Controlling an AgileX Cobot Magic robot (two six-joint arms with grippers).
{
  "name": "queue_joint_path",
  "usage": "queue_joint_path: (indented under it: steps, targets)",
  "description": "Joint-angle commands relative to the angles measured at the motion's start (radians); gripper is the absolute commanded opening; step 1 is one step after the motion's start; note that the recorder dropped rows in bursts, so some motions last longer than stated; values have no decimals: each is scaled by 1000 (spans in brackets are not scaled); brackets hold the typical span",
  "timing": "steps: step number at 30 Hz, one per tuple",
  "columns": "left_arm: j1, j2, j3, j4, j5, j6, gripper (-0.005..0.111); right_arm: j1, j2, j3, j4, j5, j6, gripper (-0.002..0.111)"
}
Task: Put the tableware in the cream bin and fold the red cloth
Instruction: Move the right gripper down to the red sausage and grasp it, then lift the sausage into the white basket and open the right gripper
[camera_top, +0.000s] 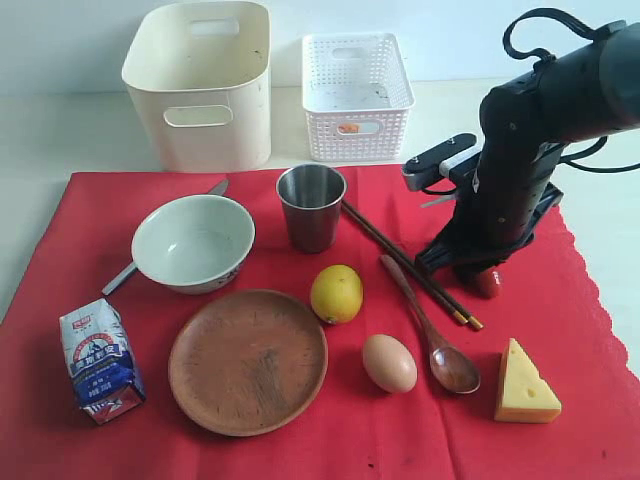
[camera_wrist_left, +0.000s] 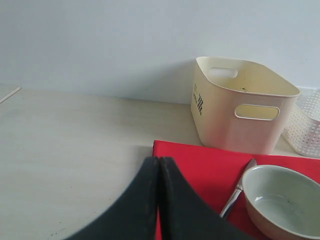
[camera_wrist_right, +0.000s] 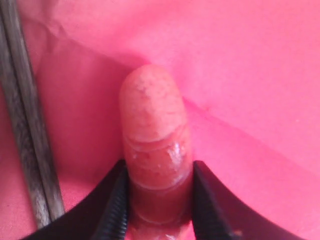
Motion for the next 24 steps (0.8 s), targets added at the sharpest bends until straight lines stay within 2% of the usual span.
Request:
queue_joint_path:
  steps: [1,14,19,24]
  targets:
    - [1,-7,0,-8,1,0,3,-1,-2,2,-17,2,3,0]
    - [1,-7,0,-8,1,0,3,-1,-120,2,21,-15,5,0]
    - [1,-7,0,-8,1,0,3,-1,-176,0,79,-106,5,0]
    - [1,-7,0,-8,1,0,3,-1,-201,0,135,-297,2,0]
